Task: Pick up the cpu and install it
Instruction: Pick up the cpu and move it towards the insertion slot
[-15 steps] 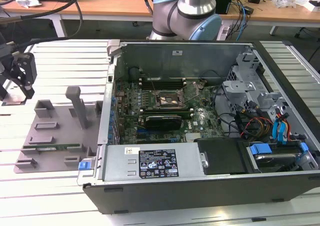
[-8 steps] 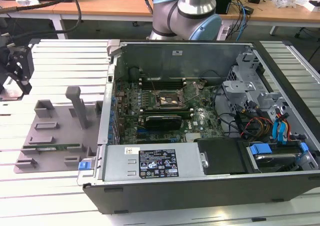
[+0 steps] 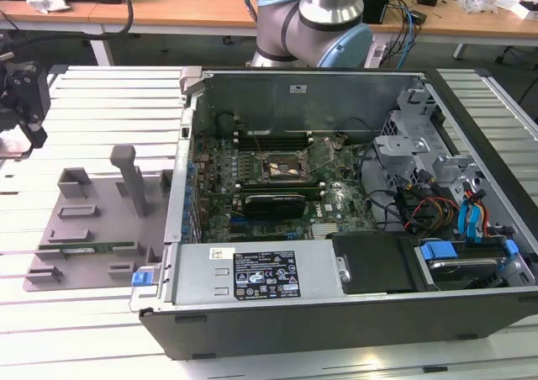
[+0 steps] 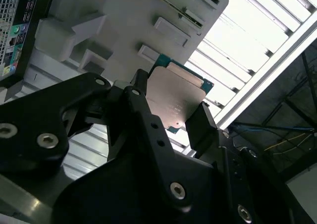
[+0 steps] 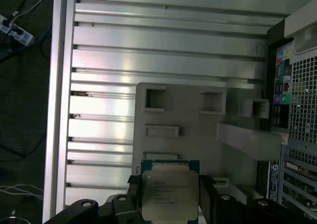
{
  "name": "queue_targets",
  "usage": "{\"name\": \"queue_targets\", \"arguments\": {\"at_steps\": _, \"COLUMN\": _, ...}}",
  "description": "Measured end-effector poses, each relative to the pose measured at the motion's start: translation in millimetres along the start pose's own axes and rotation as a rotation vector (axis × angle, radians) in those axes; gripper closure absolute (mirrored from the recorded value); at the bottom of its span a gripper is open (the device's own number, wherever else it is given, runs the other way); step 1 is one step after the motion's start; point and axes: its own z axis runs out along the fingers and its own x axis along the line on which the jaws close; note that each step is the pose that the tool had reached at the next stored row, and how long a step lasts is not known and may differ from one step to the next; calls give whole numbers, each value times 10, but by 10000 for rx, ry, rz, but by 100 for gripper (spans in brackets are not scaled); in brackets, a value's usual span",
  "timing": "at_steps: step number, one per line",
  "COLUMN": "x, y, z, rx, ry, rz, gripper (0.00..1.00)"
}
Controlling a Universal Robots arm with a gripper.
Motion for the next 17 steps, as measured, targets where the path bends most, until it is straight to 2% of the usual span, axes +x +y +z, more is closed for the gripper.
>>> {"name": "queue_targets", "arguments": {"at_steps": 5, "x": -2, "y": 6, "z": -81, "rx": 0, "ry": 1, "rz": 1, "gripper": 45}}
{"name": "queue_targets", "arguments": {"at_steps": 8, "x": -7, "y": 34, "z": -180, "rx": -1, "ry": -1, "rz": 0, "gripper": 45}}
{"name": "queue_targets", "arguments": {"at_steps": 10, "x": -13, "y": 114, "z": -237, "rx": 1, "ry": 1, "rz": 0, "gripper": 45}}
{"name": "queue_targets", "arguments": {"at_steps": 12, "x": -22, "y": 245, "z": -279, "rx": -1, "ry": 0, "rz": 1, "gripper": 45}}
{"name": "queue_targets", "arguments": {"at_steps": 13, "x": -26, "y": 291, "z": -299, "rx": 0, "ry": 0, "rz": -1, "gripper": 45}}
{"name": "queue_targets", "arguments": {"at_steps": 16, "x": -34, "y": 413, "z": -380, "rx": 1, "ry": 3, "rz": 1, "gripper": 45}}
{"name": "queue_targets", "arguments": {"at_steps": 17, "x": -36, "y": 430, "z": -395, "rx": 1, "ry": 2, "rz": 0, "gripper": 45}}
